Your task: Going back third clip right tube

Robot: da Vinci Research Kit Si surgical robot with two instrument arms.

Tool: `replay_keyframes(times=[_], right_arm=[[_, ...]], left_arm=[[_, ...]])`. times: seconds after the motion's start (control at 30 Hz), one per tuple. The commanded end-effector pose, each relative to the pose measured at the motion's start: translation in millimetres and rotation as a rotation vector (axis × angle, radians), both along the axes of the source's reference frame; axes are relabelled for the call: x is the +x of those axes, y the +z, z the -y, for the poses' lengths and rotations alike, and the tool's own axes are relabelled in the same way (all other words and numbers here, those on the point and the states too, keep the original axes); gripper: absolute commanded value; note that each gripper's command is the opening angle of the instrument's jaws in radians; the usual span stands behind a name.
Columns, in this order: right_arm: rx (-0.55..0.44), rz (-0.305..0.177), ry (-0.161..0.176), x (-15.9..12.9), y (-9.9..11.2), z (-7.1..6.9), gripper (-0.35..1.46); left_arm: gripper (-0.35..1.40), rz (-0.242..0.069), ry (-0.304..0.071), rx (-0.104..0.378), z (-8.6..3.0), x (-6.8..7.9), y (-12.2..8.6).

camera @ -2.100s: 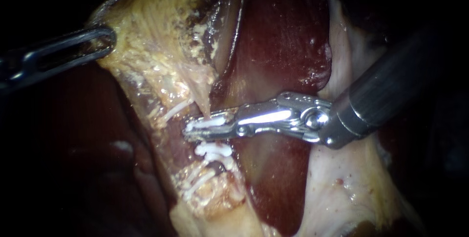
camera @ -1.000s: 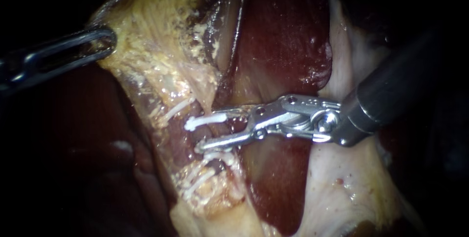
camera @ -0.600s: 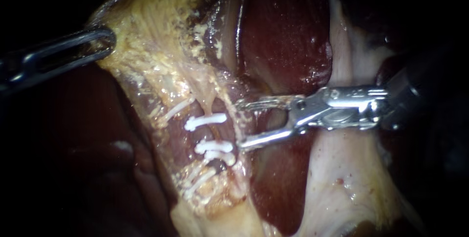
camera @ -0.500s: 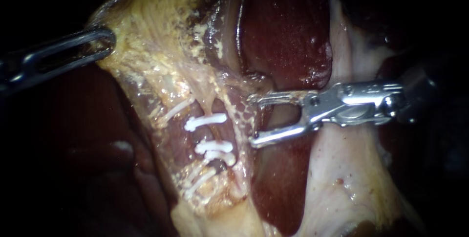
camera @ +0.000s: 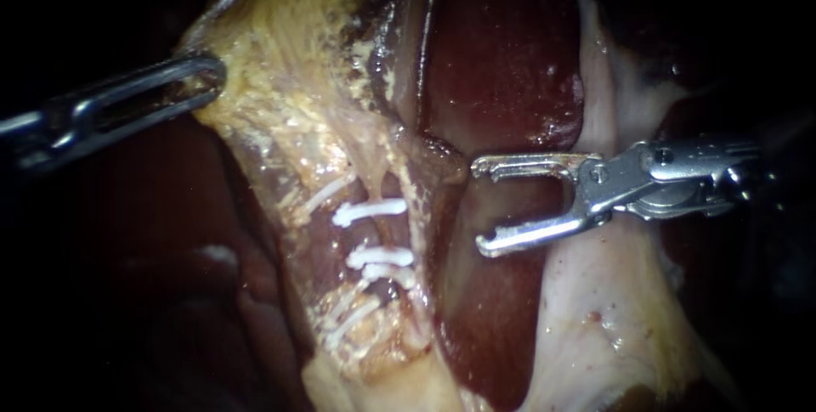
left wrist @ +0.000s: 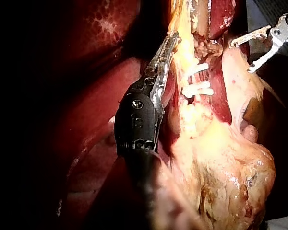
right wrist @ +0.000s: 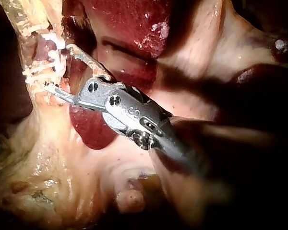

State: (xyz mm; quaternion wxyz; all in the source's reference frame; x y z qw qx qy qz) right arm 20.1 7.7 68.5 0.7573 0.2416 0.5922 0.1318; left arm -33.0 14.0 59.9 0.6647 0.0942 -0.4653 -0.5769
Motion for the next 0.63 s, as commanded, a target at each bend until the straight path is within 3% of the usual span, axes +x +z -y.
replay_keyframes(times=[0.03, 0.23, 0.63], right_arm=[[0.0, 0.0, 0.0, -0.1, 0.0, 0.0, 0.6], [-0.011, -0.003, -0.003, -0.2, -0.3, 0.1, 0.6], [-0.016, -0.004, -0.004, -0.1, -0.6, 0.1, 0.6]], left_arm=[[-0.35, -0.002, 0.007, 0.004, 0.0, -0.7, 0.7], [-0.35, -0.008, 0.036, 0.014, 0.3, -4.0, 4.0], [-0.35, -0.008, 0.044, 0.02, 0.2, -3.5, 3.5]])
